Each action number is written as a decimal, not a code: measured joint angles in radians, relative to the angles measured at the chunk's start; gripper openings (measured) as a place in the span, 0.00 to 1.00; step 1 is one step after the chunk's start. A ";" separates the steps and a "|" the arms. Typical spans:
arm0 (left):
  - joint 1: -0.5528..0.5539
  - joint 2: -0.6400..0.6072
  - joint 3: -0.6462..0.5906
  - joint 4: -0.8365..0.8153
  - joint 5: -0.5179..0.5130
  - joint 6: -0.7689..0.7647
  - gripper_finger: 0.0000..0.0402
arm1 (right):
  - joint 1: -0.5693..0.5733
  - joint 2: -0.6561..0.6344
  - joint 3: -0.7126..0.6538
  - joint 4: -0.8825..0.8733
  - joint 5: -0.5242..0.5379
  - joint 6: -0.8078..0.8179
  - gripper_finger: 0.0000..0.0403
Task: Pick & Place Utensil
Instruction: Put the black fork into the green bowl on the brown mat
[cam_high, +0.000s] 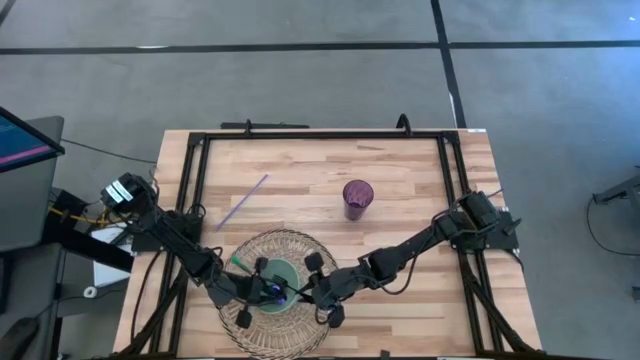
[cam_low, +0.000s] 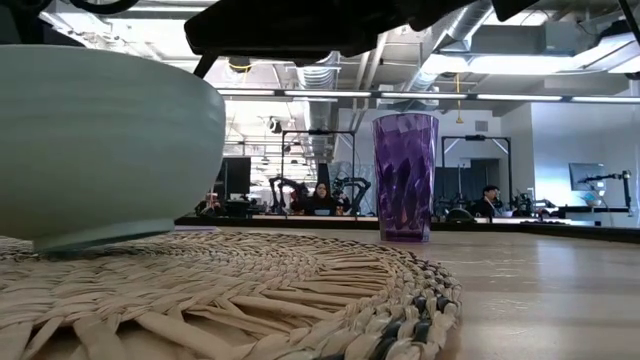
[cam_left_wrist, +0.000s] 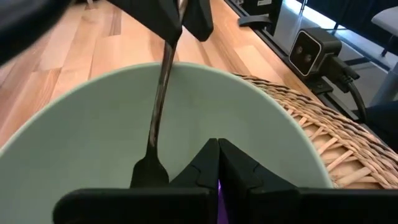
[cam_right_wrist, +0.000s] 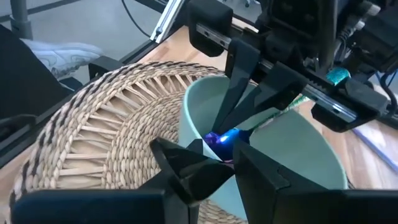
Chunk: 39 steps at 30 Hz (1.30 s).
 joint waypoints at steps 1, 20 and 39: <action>0.000 0.000 0.000 0.000 0.000 0.000 0.01 | 0.003 0.000 0.000 -0.001 0.000 0.006 0.20; 0.000 0.000 0.000 0.023 0.000 -0.009 0.02 | 0.023 -0.003 0.001 -0.062 -0.001 0.046 0.25; 0.006 0.000 0.000 0.059 -0.007 -0.008 0.02 | 0.086 -0.029 0.035 -0.075 0.002 0.061 0.55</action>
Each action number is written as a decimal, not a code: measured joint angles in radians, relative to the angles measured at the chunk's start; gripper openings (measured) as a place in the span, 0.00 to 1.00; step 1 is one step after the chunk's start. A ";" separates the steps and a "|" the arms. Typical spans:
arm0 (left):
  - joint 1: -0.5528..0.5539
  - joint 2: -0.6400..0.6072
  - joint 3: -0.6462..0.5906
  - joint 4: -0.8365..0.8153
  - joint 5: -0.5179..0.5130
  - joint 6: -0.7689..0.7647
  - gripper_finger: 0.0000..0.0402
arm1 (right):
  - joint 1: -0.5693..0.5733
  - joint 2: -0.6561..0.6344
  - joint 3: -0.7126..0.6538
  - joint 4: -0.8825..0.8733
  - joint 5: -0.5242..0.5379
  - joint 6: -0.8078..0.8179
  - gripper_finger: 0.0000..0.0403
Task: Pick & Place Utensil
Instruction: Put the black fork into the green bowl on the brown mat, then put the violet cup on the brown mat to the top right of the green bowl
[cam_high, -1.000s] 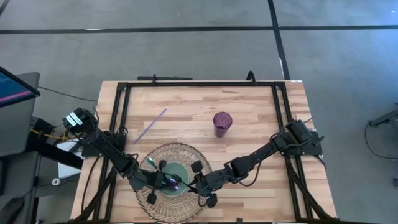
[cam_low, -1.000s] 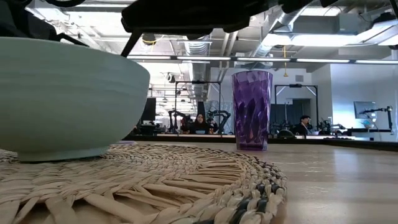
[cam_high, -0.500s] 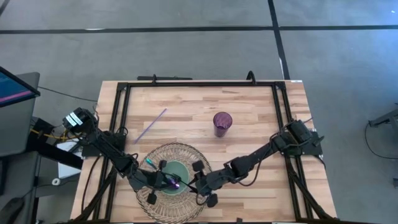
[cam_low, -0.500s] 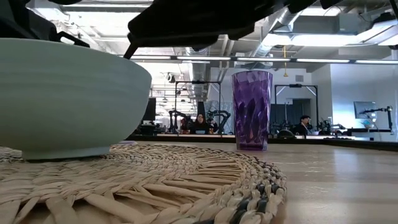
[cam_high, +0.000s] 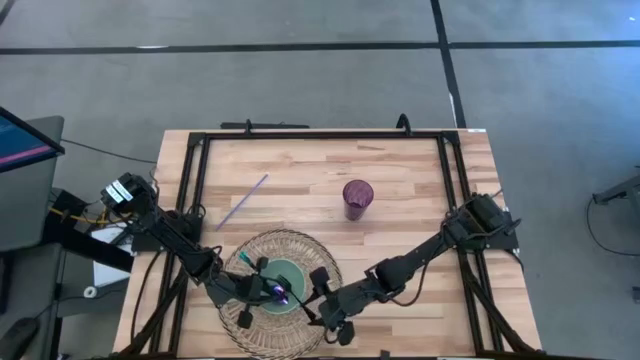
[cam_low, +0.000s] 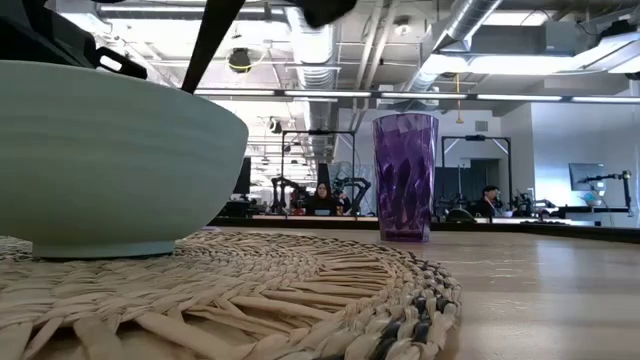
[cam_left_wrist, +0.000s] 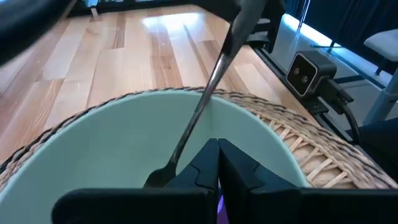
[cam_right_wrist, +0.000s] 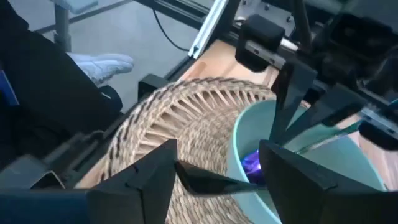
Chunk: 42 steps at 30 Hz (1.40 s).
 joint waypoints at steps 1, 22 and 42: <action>0.002 0.000 0.000 0.007 0.000 0.000 0.02 | 0.007 -0.010 -0.001 -0.010 0.002 -0.001 0.55; 0.003 -0.228 0.000 0.037 -0.005 0.250 0.02 | 0.040 -0.327 0.000 -0.231 0.114 0.056 0.46; 0.113 -0.305 0.000 0.036 -0.013 0.375 0.16 | -0.219 -0.342 -0.001 -0.709 0.316 0.352 0.34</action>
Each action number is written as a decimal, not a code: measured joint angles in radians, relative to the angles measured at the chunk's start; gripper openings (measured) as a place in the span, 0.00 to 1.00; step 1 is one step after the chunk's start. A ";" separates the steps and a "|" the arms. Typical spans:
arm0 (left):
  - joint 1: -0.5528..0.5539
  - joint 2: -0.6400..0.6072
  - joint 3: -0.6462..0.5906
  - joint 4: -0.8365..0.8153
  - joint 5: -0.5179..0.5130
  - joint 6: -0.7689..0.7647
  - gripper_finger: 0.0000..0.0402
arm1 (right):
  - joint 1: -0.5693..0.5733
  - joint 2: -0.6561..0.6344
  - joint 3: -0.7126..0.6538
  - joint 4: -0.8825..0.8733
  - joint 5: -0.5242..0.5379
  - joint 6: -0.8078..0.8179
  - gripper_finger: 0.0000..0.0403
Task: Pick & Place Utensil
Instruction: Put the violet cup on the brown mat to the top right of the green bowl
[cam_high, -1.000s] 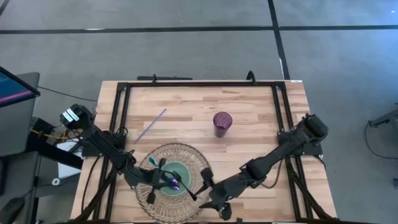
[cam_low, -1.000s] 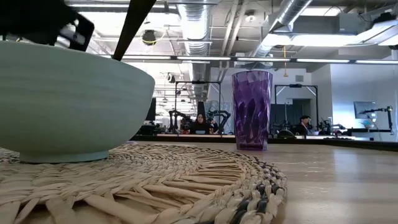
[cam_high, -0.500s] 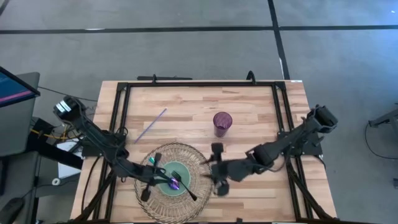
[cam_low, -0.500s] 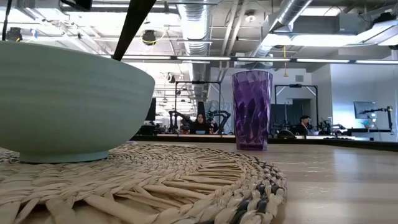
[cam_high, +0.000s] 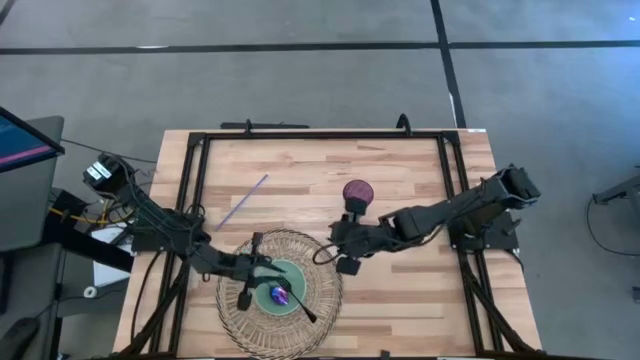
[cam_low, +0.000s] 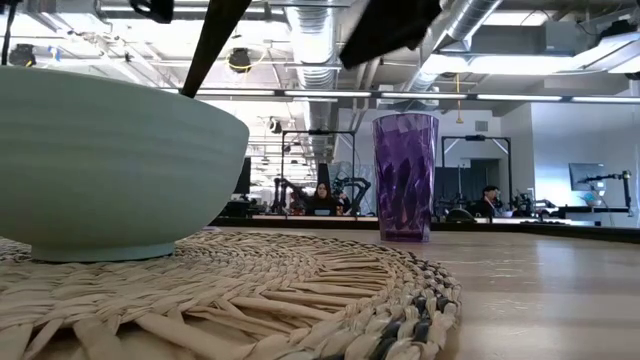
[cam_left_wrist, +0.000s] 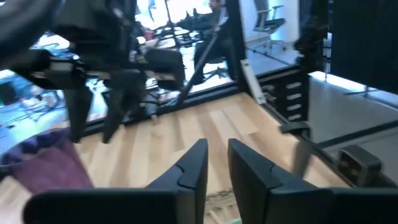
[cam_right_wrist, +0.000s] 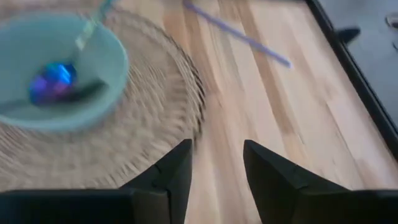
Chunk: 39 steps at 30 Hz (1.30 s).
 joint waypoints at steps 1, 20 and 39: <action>0.015 -0.004 0.000 -0.001 0.000 0.000 0.18 | -0.007 0.000 0.000 -0.031 0.000 0.010 0.34; 0.160 -0.034 0.000 -0.001 0.000 -0.090 0.23 | -0.160 0.000 0.000 -0.220 0.089 0.307 0.30; 0.153 -0.034 0.000 -0.001 0.000 -0.091 0.23 | -0.186 0.020 0.000 -0.370 -0.029 0.403 0.04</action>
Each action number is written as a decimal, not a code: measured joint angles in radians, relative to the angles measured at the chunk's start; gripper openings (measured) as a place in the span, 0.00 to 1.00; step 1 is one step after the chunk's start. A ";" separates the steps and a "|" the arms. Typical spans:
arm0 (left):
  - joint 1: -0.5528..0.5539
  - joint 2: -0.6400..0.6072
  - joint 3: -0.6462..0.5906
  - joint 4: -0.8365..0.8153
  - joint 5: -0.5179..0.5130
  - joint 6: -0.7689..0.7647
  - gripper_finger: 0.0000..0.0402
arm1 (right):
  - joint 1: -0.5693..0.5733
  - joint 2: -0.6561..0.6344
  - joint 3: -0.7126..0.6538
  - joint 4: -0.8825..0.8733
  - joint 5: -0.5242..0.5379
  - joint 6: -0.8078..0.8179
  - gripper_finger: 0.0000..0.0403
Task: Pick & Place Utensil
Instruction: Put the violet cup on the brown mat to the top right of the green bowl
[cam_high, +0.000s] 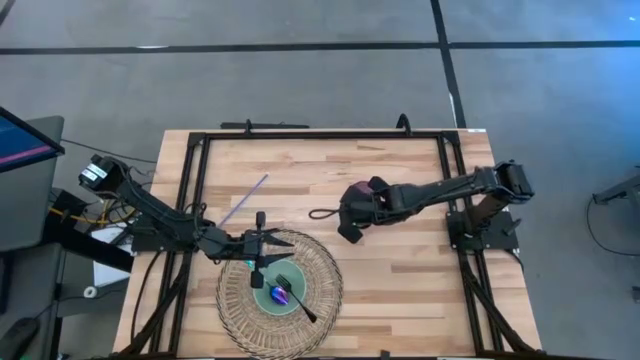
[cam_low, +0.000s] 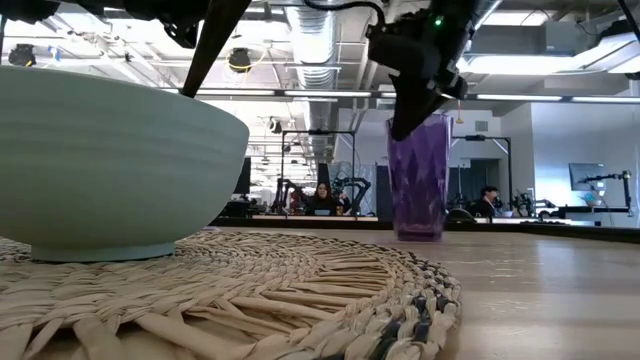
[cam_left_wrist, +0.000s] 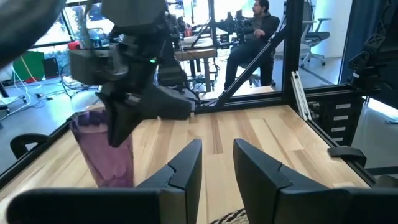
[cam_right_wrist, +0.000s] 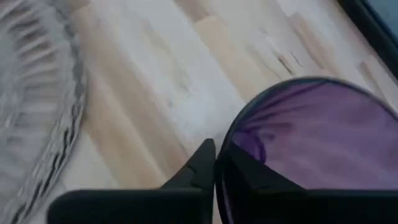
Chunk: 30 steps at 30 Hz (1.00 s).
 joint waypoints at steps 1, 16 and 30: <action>0.000 0.000 0.000 0.000 0.000 0.000 0.23 | 0.011 0.000 0.000 0.001 0.000 -0.015 0.03; 0.005 0.000 0.000 -0.001 0.000 0.071 0.23 | 0.245 0.005 0.109 0.307 -0.160 -0.026 0.01; 0.041 0.000 0.000 0.001 0.001 0.072 0.23 | 0.234 0.376 0.567 -0.116 -0.211 -0.051 0.02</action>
